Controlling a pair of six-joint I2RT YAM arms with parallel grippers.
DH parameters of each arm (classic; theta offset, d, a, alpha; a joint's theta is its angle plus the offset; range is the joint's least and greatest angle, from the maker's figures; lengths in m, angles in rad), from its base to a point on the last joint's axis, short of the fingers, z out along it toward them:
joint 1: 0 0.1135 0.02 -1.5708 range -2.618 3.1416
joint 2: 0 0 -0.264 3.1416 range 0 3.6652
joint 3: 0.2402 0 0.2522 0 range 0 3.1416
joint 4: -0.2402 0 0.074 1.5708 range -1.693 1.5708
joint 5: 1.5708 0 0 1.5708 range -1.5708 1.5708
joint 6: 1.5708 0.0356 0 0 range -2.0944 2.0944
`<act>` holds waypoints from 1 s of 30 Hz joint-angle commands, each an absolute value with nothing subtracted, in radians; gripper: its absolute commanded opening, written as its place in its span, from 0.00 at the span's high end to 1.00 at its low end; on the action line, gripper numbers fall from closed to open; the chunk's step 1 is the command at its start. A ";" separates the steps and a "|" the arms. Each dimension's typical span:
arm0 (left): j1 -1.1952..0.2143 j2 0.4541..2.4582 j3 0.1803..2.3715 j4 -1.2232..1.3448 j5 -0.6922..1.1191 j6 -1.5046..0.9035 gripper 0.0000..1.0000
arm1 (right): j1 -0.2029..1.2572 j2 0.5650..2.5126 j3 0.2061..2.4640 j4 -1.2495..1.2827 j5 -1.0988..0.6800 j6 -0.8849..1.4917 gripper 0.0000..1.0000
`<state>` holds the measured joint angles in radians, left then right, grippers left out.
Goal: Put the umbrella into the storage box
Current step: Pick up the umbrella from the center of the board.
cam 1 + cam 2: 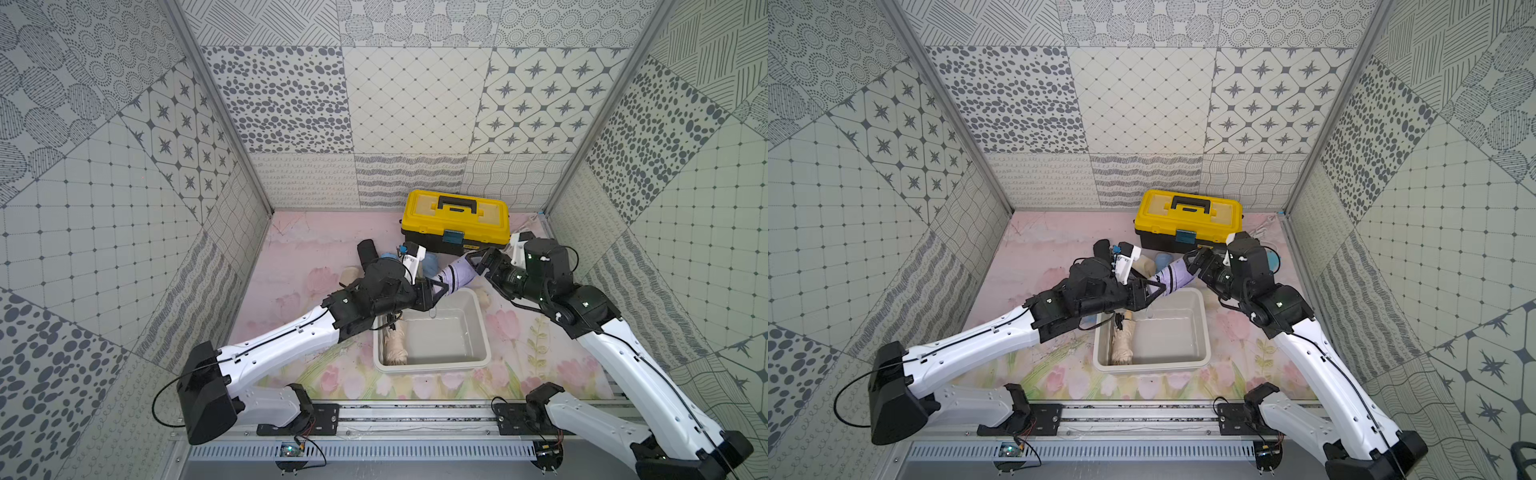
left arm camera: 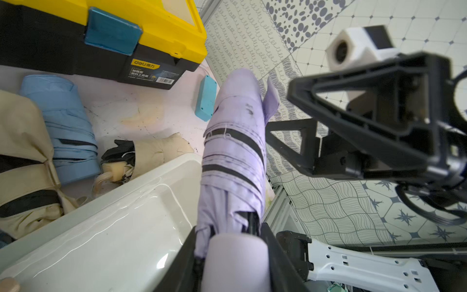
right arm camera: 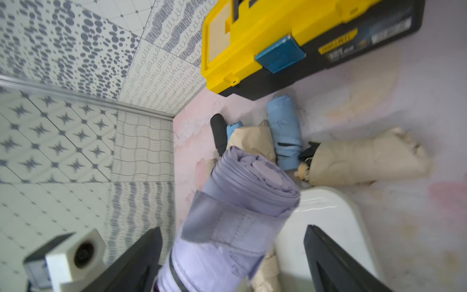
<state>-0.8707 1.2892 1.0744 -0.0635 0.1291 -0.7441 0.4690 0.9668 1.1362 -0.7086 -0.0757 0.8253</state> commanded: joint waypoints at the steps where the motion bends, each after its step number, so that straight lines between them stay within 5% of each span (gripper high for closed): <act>1: -0.822 1.259 1.122 -0.170 0.178 -0.896 1.00 | 0.469 0.949 1.166 -0.746 -0.036 0.381 0.07; 13: -0.729 1.206 1.205 -0.393 0.426 -0.682 1.00 | 0.607 0.931 1.198 -0.796 -0.291 -0.633 0.06; 22: -0.698 1.212 1.238 -0.491 0.603 -0.533 1.00 | 0.872 1.075 1.272 -0.799 -0.044 -0.973 0.05; 30: -0.694 1.217 1.239 -0.509 0.678 -0.488 1.00 | 0.911 1.136 1.290 -0.770 0.003 -1.027 0.07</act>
